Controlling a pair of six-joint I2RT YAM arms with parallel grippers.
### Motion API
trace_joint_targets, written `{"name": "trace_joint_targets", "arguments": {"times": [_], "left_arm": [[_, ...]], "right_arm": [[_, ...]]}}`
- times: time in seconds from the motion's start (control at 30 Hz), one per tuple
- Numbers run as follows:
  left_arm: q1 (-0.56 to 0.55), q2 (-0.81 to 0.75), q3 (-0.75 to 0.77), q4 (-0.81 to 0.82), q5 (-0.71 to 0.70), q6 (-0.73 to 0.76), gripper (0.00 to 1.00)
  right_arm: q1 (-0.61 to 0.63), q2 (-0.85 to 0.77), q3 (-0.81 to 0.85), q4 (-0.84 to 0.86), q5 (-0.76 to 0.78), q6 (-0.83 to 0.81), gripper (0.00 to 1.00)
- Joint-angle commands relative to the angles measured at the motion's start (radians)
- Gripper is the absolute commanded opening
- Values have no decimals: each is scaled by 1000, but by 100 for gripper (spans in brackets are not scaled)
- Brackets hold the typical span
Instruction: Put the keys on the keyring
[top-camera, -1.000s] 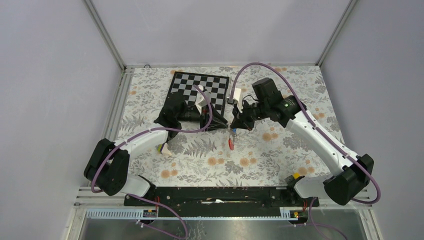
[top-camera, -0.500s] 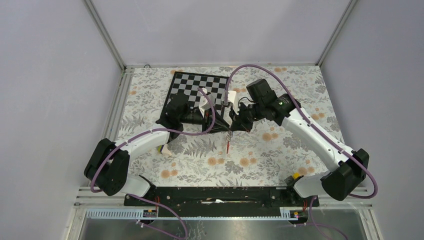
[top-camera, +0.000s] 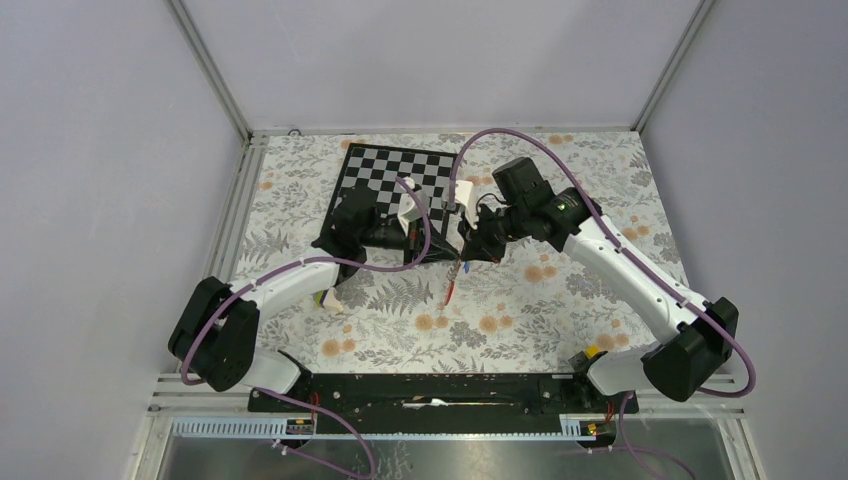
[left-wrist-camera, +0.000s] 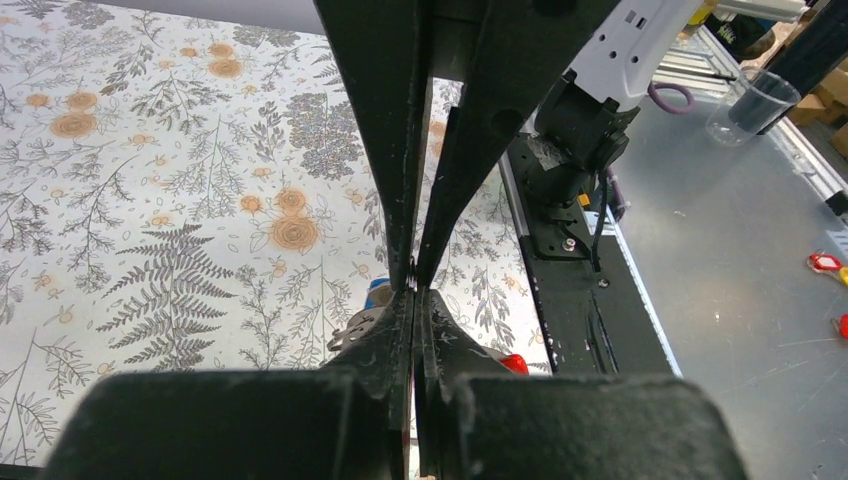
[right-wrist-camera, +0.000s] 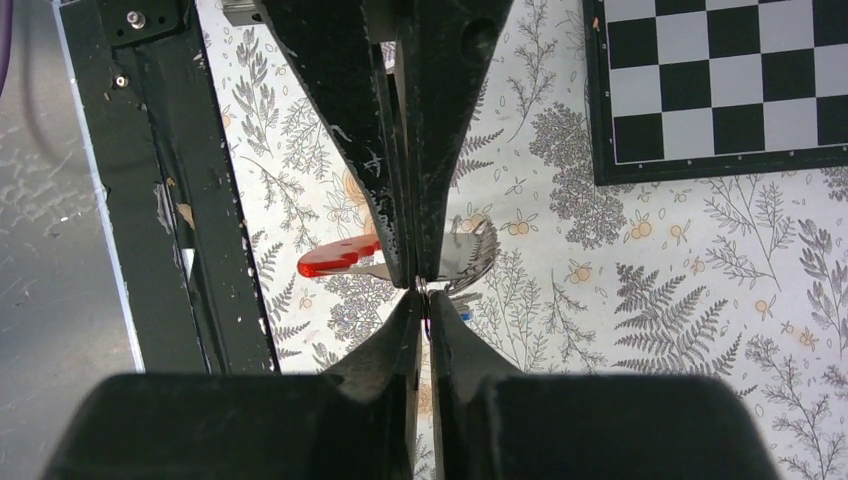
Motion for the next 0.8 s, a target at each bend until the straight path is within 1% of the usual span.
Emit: {"name": "trace_joint_targets", "arguments": {"times": [0.0,0.07,0.17,0.3,0.53,0.77], "left_arm": [[8,-16,2,183,36,-112,0],[21,-18,-32,314,36,-216,0],[35,-15,-68,476,30,-345,0],[37,-17,-81,501,36,-372,0],[37,-22,-93,503,33,-372,0],[37,-17,-93,514,2,-391,0]], "right_arm": [[7,-64,-21,74,23,10,17],[-2,-98,-54,109,18,21,24],[-18,-134,-95,152,-17,25,29],[-18,-149,-117,172,-32,3,32],[-19,-163,-138,199,-39,-13,24],[-19,-158,-153,208,-46,-12,5]]}}
